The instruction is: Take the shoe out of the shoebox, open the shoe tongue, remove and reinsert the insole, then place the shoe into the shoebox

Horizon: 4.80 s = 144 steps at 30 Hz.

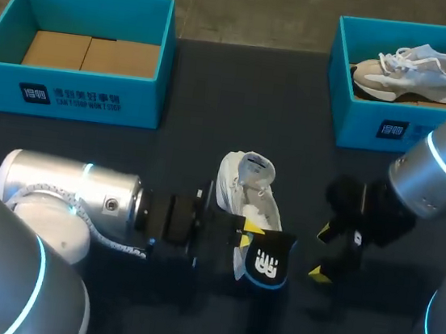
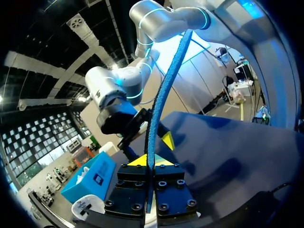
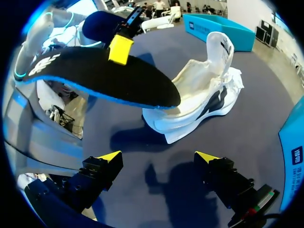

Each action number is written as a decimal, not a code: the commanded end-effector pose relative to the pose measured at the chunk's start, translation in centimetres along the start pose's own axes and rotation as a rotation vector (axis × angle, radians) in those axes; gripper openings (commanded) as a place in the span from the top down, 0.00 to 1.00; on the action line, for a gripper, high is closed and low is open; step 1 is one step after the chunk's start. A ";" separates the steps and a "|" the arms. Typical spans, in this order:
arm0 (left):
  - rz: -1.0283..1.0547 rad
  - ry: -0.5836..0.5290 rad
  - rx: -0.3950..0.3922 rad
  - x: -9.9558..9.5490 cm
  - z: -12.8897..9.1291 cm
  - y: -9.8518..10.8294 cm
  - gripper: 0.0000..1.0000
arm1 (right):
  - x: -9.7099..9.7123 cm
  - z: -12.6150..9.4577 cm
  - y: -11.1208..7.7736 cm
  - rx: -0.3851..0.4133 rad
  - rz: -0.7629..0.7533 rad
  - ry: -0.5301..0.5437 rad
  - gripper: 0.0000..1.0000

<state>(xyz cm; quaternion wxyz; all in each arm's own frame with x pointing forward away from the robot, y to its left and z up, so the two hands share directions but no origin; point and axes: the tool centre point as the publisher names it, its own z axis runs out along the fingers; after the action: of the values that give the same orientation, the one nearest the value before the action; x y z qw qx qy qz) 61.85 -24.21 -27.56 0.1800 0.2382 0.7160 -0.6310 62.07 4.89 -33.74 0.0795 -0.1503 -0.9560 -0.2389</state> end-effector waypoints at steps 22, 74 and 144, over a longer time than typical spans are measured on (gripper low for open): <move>-0.109 -0.059 -0.007 -0.7 1.3 3.1 1.00 | 0.4 0.6 -0.3 0.007 -0.032 -0.004 0.00; -0.135 -0.044 -0.077 -0.5 1.1 5.4 1.00 | -1.5 0.9 1.7 0.041 -0.159 -0.051 0.00; 0.010 -0.143 -0.281 -1.3 0.5 10.2 1.00 | -1.5 0.9 1.7 0.041 -0.159 -0.051 0.00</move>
<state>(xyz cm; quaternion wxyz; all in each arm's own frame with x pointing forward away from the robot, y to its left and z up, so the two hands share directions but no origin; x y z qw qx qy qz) 68.53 -23.29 -35.05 0.2670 0.1706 0.7746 -0.5473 63.95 6.20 -34.06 0.0402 -0.0773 -0.9709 -0.2230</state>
